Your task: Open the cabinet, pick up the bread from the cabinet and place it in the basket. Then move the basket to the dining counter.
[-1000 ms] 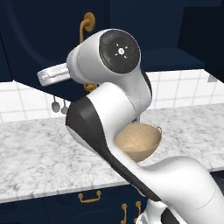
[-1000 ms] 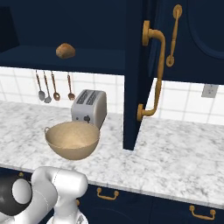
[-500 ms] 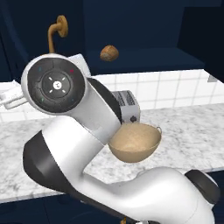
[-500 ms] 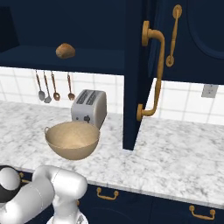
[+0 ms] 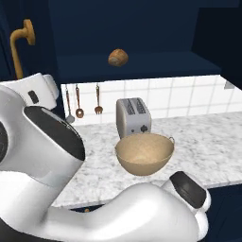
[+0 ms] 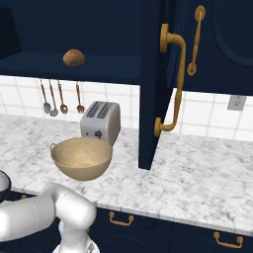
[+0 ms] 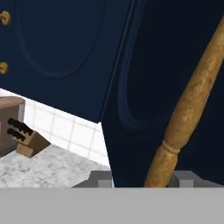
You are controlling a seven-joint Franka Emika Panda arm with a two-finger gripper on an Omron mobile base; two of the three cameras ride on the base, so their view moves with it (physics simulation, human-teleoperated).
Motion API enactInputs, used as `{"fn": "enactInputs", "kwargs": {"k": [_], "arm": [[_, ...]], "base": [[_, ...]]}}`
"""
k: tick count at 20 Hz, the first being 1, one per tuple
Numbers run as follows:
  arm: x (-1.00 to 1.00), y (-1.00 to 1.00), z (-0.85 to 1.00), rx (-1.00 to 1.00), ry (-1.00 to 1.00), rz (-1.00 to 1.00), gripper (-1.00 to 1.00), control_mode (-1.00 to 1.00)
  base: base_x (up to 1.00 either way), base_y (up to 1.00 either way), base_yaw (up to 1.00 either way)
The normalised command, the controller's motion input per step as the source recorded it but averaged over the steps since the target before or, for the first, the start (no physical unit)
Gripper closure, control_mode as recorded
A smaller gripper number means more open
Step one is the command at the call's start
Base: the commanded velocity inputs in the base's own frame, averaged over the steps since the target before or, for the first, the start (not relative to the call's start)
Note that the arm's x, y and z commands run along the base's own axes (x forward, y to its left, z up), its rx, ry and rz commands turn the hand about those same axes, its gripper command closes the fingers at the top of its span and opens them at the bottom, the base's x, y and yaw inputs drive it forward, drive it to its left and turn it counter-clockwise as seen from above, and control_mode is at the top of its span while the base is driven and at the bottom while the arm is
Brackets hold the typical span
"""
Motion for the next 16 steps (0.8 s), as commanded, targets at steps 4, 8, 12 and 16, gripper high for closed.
{"fn": "enactInputs", "kwargs": {"k": [4,8,12,16], "arm": [[-0.07,0.81,-0.25,0.22,-0.04,0.05,1.00,-1.00],[-0.83,-0.70,-0.59,0.38,-0.12,0.00,1.00,-1.00],[-1.00,-1.00,-1.00,0.36,-0.18,0.00,1.00,-1.00],[-1.00,-1.00,-0.93,0.51,-0.32,0.00,1.00,-1.00]], "base": [[0.00,0.00,0.00],[0.00,0.00,0.00],[0.00,0.00,0.00],[0.00,0.00,0.00]]}}
